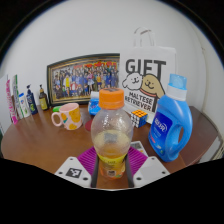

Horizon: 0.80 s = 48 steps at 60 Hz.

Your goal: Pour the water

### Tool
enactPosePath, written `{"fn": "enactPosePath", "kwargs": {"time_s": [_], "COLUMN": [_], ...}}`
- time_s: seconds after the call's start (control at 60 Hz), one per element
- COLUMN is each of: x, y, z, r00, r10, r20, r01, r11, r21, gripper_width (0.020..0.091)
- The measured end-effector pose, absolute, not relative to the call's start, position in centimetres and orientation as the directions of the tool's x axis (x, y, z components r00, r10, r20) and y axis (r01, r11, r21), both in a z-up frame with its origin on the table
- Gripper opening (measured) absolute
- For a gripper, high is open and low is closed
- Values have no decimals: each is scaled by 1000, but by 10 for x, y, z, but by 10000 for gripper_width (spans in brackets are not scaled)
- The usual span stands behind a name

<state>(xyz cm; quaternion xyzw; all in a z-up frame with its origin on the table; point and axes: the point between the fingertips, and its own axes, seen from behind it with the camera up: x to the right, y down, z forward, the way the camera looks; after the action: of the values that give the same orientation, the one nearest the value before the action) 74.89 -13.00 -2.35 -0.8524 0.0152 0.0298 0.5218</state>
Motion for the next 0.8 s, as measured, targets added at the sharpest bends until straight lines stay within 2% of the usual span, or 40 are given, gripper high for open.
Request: {"fn": "enactPosePath", "kwargs": {"time_s": [0.017, 0.05, 0.133, 0.183, 0.217, 0.417, 0.583, 0.683, 0.8], "x": [750, 751, 754, 756, 754, 757, 760, 759, 751], "y": [-130, -129, -128, -126, -125, -96, -49, -13, 29], "z": [-23, -23, -23, -20, -17, 26, 76, 99, 114], "r00": [998, 998, 998, 999, 1000, 988, 908, 774, 525], "r10": [4, 0, -14, -26, -25, -61, -85, -62, 11], "r20": [-66, -65, -56, -32, -11, 141, 410, 630, 851], "r01": [-58, -58, -56, -41, -22, 101, 336, 540, 758], "r11": [-452, -448, -450, -449, -449, -430, -437, -454, -462], "r21": [-890, -892, -891, -893, -893, -897, -834, -709, -461], "gripper_width": [403, 400, 308, 309, 268, 267, 267, 265, 265]}}
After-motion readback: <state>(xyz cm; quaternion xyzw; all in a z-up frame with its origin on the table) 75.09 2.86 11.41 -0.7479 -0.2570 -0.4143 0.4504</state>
